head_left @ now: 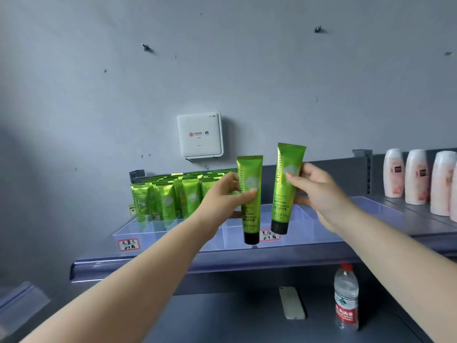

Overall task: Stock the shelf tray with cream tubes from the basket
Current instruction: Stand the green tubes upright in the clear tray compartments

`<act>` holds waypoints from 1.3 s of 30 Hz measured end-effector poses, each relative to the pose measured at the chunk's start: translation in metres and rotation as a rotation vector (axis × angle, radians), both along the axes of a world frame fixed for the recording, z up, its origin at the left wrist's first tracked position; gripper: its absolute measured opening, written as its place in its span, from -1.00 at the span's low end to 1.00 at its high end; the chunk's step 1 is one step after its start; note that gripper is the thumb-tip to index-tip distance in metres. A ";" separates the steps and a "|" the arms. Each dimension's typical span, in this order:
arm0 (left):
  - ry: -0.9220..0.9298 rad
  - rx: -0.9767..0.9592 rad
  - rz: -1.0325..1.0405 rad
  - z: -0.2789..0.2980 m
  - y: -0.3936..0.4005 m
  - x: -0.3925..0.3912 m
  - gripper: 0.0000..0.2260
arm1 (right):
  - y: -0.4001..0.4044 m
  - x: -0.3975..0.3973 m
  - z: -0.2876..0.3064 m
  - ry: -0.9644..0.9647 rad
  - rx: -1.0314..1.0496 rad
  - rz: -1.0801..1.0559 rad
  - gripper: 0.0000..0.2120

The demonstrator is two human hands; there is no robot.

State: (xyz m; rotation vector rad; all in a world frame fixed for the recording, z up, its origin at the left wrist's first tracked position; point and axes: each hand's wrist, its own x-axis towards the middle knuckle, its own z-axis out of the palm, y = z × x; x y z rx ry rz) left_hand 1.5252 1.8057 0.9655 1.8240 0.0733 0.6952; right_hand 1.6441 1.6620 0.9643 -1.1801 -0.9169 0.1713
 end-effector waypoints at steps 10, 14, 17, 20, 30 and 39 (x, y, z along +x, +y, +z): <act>-0.093 -0.028 0.068 0.012 0.075 -0.030 -0.86 | 0.064 -0.009 0.012 -0.053 -0.008 0.035 -0.88; -0.142 -0.033 0.118 0.018 0.109 -0.045 -0.89 | 0.089 -0.011 0.017 -0.078 -0.026 0.020 -0.89; -0.172 -0.036 0.156 0.020 0.136 -0.057 -0.91 | 0.106 -0.009 0.019 -0.087 -0.037 -0.007 -0.89; -0.182 -0.049 0.193 0.018 0.160 -0.068 -0.91 | 0.121 -0.003 0.016 -0.110 -0.058 -0.056 -0.87; -0.159 -0.084 0.257 0.004 0.215 -0.086 -0.92 | 0.157 0.020 0.003 -0.170 -0.116 -0.211 -0.82; -0.147 -0.092 0.263 -0.006 0.234 -0.087 -0.92 | 0.166 0.031 -0.007 -0.195 -0.200 -0.275 -0.83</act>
